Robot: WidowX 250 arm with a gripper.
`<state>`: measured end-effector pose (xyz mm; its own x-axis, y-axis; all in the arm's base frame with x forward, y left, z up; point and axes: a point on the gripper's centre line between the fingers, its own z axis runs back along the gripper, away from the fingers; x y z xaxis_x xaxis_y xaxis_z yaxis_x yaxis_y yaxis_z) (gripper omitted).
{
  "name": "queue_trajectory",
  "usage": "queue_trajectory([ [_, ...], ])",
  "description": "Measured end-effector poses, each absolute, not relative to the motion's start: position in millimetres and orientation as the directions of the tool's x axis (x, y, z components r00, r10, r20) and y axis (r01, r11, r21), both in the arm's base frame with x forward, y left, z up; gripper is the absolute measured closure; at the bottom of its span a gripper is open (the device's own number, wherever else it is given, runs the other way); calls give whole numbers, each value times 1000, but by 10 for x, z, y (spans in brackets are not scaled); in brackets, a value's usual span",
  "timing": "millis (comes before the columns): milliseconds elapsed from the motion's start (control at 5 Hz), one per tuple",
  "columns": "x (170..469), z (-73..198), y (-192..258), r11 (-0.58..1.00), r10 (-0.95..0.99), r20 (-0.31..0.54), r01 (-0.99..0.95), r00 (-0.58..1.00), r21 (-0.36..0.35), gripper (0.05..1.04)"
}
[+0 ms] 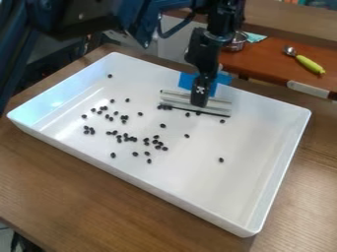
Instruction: Sweep into pile
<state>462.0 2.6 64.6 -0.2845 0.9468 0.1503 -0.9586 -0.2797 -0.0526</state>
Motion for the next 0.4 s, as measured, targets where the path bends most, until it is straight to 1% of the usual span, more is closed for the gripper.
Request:
queue_trajectory([
  [200, 4651, 636, -98, -265, 948, 158, -961, -274, -81, 148],
  [400, 4643, 516, -116, -272, 943, 179, -960, -280, -68, 440],
])
